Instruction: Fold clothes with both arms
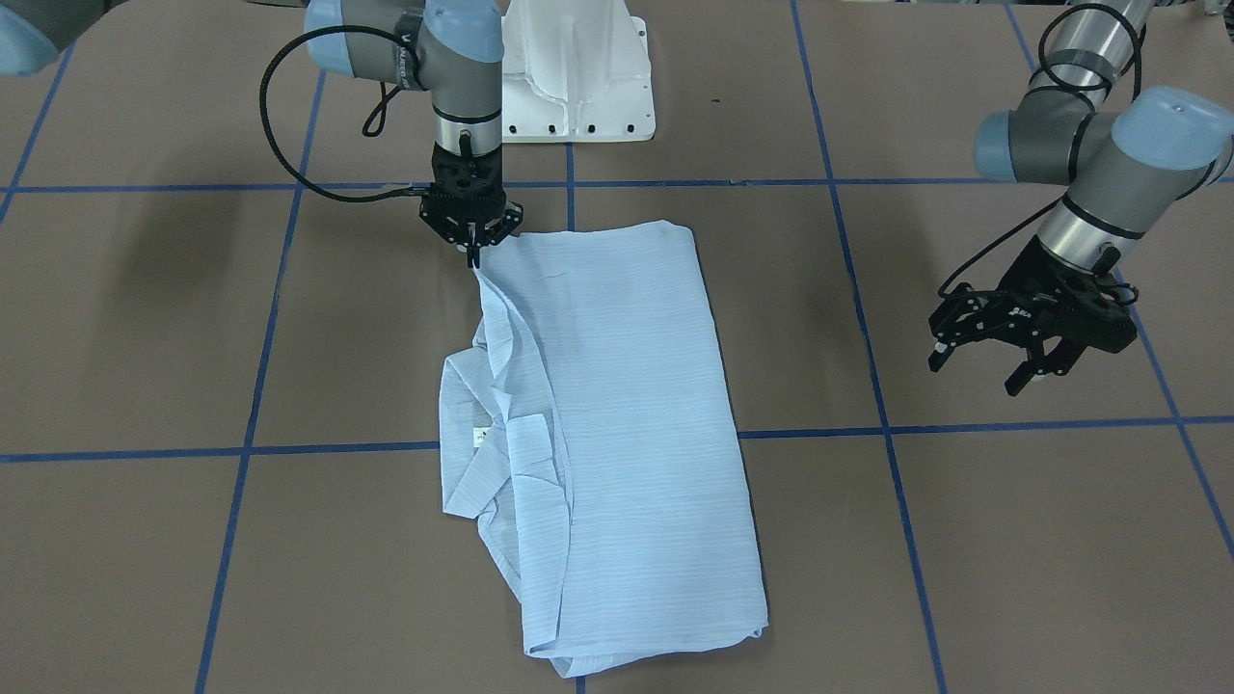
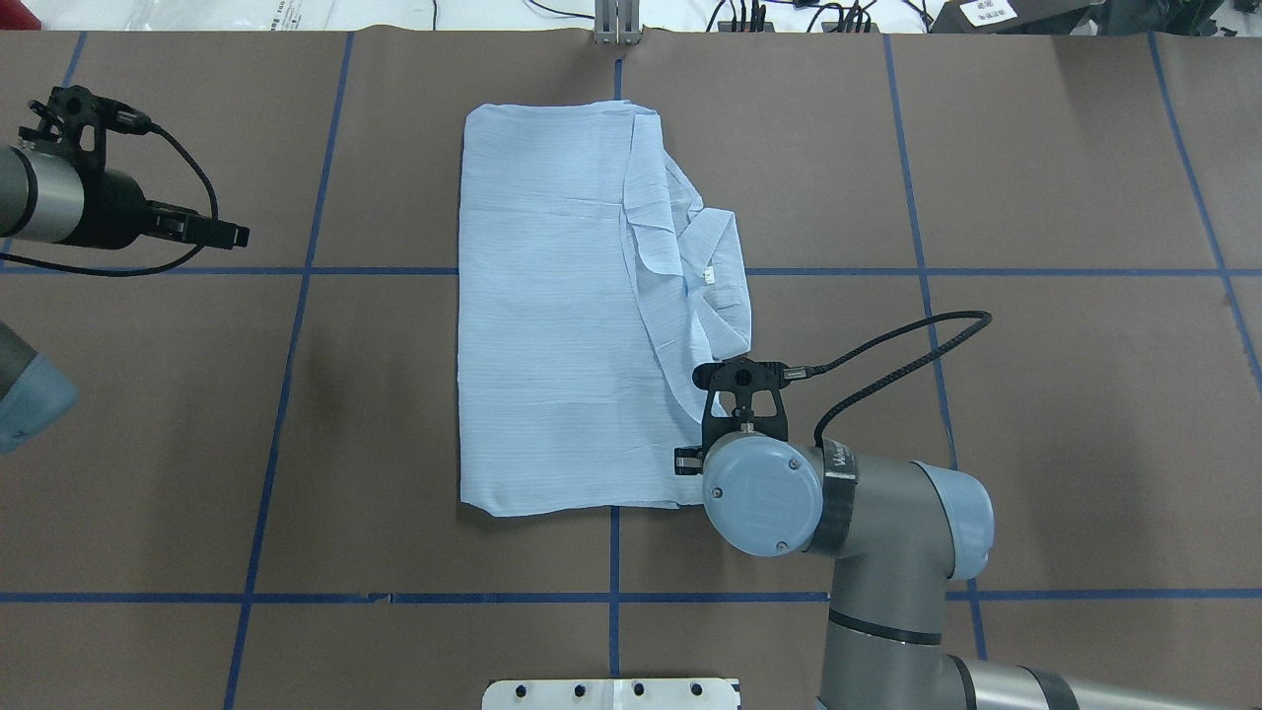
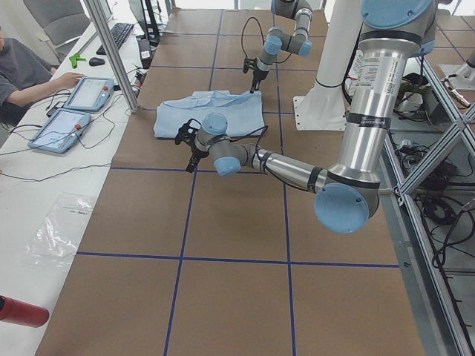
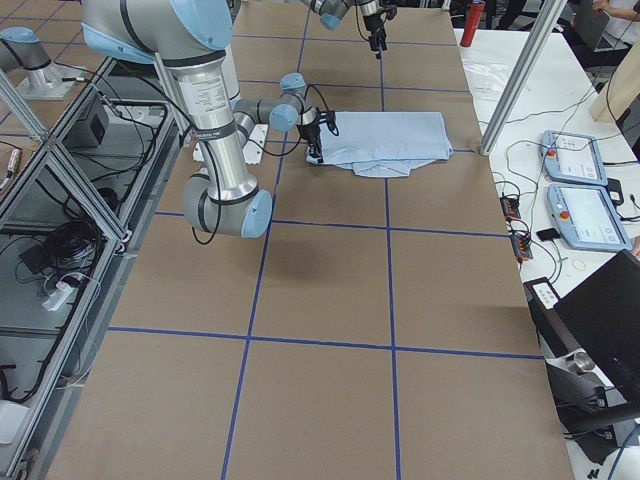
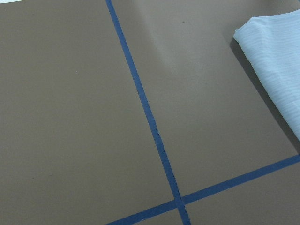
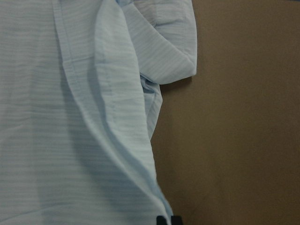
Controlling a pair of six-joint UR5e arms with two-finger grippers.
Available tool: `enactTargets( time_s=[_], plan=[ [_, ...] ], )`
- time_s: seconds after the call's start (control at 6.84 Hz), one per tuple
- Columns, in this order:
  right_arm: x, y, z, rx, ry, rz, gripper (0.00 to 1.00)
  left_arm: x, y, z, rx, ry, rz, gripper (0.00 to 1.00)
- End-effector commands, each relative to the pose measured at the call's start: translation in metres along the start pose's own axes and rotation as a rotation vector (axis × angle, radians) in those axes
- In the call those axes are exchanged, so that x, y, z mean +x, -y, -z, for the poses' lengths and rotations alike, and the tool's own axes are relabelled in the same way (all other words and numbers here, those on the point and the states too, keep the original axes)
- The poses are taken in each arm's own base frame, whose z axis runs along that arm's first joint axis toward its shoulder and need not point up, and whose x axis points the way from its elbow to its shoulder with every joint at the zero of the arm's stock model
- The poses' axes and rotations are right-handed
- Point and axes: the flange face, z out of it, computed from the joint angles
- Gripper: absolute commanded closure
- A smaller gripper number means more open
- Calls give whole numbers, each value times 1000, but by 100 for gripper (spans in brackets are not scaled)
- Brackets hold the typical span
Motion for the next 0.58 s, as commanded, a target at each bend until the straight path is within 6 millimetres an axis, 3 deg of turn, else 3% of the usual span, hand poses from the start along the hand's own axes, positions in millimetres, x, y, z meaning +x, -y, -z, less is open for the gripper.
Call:
enactTargets(
  time_s=[0.0, 0.15, 0.29, 0.44],
  plan=[
    [14, -7, -10, 32, 20, -23, 7, 0, -1, 0, -1, 0, 1, 0],
    [12, 3, -5, 49, 28, -33, 0, -1, -1, 0, -2, 1, 1, 0],
    [7, 15, 0, 61, 38, -40, 0, -1, -1, 0, -2, 1, 0, 0],
    [-12, 29, 12, 77, 66, -46, 0, 0, 0, 0, 0, -1, 0, 0]
  ],
)
